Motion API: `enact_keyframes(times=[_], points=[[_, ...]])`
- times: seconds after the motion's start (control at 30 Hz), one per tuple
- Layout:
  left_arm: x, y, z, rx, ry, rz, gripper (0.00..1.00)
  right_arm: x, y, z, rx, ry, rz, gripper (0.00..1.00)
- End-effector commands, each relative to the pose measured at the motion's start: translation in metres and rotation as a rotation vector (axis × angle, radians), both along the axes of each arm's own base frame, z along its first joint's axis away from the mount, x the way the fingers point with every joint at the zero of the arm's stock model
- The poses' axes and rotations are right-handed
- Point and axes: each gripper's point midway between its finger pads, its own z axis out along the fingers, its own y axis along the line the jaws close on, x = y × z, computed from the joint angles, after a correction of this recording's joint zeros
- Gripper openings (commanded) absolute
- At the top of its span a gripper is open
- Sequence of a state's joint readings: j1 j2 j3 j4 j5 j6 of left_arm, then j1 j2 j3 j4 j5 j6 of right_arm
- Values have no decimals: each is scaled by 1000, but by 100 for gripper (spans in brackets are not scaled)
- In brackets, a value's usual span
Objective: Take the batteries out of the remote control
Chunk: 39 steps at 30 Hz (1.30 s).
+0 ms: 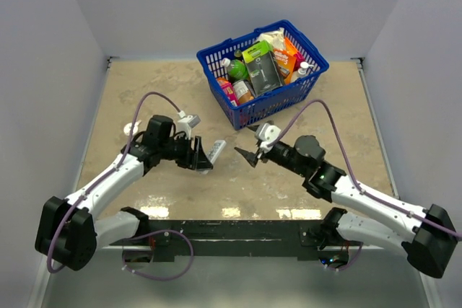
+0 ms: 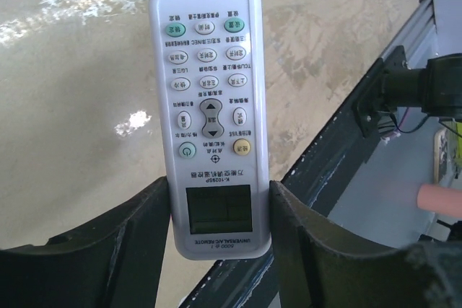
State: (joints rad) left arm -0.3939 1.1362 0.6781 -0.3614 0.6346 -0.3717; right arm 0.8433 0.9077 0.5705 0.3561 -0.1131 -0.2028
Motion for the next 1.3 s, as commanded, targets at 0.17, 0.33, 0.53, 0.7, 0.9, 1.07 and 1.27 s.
enact_keyframes(times=[0.17,0.33,0.53,0.7,0.9,1.07,1.27], points=[[-20,-26,30,-143,-105,-155,0,-11,47,-18,-340,-362,292,70],[-25,-30,29,-147,-96,-180,0,-18,63,-30,-471,-391,352,70],[-29,-33,26,-145,-86,-197,0,-24,72,-38,-585,-422,384,70],[-30,-34,26,-143,-87,-200,0,-31,72,-49,-631,-395,414,70],[-31,-34,27,-150,-88,-204,0,-32,62,-68,-689,-379,413,69],[-33,-36,21,-151,-61,-211,0,-25,60,-80,-733,-378,394,68],[-37,-39,23,-173,-53,-238,0,-27,67,-79,-685,-392,400,65]])
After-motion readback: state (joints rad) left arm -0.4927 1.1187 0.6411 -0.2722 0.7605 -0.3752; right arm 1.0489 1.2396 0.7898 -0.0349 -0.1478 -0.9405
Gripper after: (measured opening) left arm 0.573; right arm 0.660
